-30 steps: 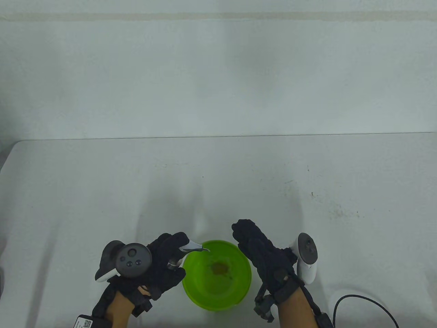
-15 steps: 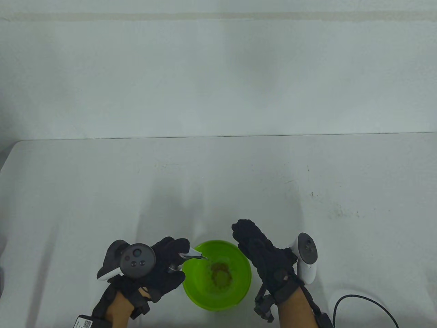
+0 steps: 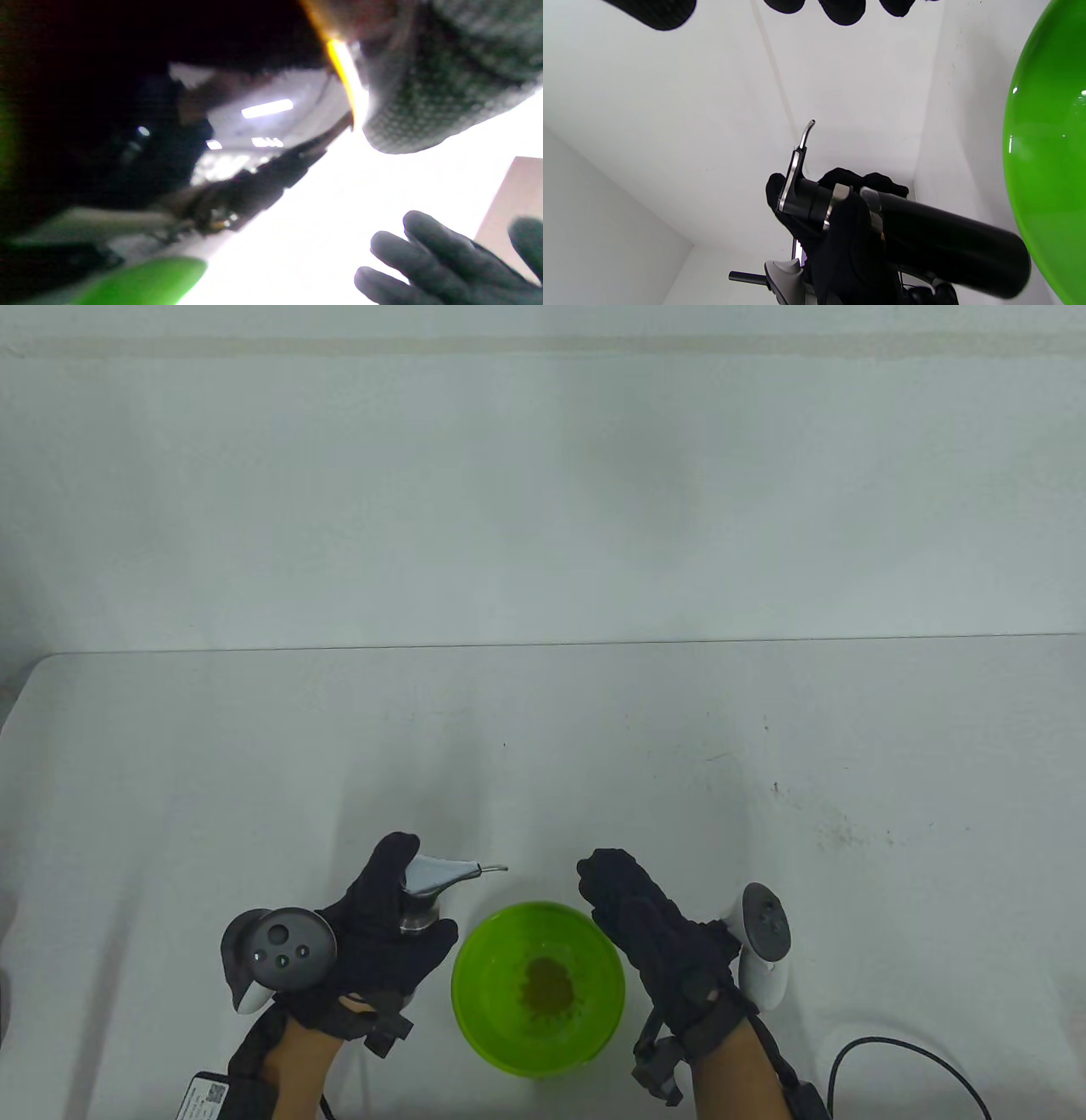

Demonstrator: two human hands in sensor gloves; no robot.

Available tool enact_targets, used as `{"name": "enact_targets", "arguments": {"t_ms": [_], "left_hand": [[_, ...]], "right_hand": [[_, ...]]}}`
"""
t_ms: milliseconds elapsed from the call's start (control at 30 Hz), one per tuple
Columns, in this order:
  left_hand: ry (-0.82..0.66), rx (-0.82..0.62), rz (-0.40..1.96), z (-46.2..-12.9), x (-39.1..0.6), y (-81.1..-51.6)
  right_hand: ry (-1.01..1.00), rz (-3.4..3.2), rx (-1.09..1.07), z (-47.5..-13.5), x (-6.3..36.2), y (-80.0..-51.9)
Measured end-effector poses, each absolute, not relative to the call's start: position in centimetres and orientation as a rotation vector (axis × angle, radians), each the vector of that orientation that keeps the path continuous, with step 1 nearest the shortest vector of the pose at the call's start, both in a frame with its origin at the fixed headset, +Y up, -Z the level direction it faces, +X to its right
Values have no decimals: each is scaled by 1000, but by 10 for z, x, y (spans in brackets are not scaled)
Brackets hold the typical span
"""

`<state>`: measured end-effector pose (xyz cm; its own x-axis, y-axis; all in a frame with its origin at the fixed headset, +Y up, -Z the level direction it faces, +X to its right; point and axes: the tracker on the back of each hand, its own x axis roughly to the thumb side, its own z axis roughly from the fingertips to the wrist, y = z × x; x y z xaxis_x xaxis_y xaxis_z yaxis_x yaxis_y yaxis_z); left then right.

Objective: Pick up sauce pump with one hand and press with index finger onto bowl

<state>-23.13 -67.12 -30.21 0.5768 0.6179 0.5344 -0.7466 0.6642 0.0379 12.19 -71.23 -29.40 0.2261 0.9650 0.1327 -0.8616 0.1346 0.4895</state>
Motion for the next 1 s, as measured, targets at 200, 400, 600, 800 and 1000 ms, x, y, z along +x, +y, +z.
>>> {"name": "enact_targets", "arguments": {"t_ms": [200,400,600,800,1000], "left_hand": [[-348,510,910,-334,-241,-676],[-272,539,910,-382,-242,-678],[-223,591,962,-427,-240,-686],[-199,576,920,-464,-238,-696],[-189,556,917,-482,-237,-710]], "right_hand": [[255,1344,533,-293,119,-713],[273,1352,537,-293,117,-715],[296,1372,546,-293,113,-715],[323,1369,549,-293,110,-717],[326,1380,556,-292,109,-717]]}}
